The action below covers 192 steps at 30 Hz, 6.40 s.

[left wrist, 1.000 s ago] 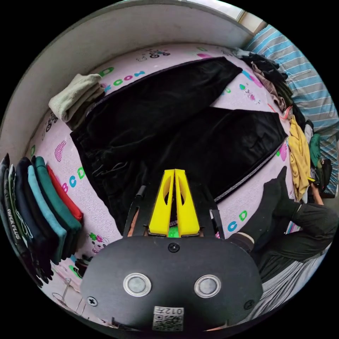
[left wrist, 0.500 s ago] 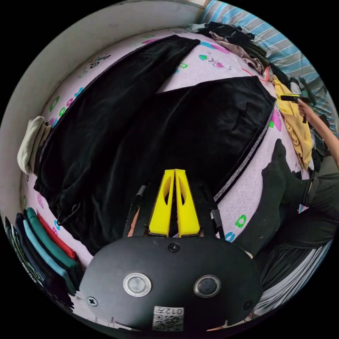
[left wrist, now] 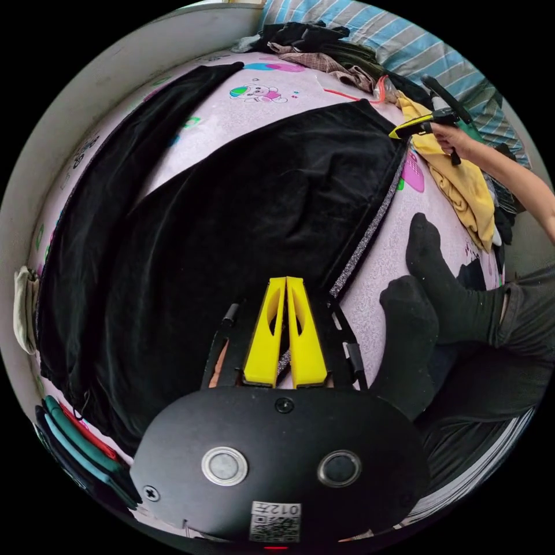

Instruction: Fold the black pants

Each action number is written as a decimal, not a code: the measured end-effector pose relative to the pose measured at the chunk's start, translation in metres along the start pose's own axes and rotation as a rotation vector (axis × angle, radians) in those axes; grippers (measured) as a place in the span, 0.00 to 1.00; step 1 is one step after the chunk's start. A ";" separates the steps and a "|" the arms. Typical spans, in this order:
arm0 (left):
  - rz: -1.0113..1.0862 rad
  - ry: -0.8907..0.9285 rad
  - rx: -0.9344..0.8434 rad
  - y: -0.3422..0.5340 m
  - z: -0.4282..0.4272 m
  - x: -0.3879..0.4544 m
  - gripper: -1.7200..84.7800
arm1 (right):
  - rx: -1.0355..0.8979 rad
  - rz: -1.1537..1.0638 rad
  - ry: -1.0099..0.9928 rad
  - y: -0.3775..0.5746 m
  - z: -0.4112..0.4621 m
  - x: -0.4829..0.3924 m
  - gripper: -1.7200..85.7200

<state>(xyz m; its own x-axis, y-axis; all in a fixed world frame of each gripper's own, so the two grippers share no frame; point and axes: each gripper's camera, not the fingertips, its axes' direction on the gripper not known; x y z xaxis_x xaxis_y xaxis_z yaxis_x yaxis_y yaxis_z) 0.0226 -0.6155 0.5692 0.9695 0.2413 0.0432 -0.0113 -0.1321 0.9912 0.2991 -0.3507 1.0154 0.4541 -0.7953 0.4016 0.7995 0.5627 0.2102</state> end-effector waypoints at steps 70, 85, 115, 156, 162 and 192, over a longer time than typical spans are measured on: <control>0.016 0.262 -0.007 -0.008 0.038 -0.046 0.02 | -0.013 0.355 0.118 0.097 0.058 0.063 0.01; 0.005 0.205 0.061 -0.012 -0.010 -0.040 0.02 | 0.156 0.418 0.046 0.103 0.024 0.046 0.01; -0.360 -0.065 -0.461 0.174 -0.094 -0.219 0.02 | -0.039 -0.013 -0.005 0.066 0.084 -0.133 0.01; -0.671 -0.264 0.043 0.146 -0.237 -0.321 0.02 | -0.223 -0.431 0.191 -0.040 0.189 -0.349 0.01; -0.885 -0.304 0.150 0.188 -0.242 -0.350 0.02 | -0.227 -0.342 0.099 -0.052 0.203 -0.329 0.01; -0.945 0.014 0.443 0.280 -0.275 -0.397 0.03 | 0.105 -0.297 0.081 -0.421 0.260 -0.469 0.09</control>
<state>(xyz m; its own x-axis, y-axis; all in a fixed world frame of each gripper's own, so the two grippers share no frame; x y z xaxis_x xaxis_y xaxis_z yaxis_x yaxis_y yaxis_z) -0.4324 -0.4836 0.8637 0.5336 0.4404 -0.7221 0.8441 -0.2239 0.4872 -0.3533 -0.1559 0.9704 0.2400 -0.9413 0.2374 0.8589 0.3199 0.4000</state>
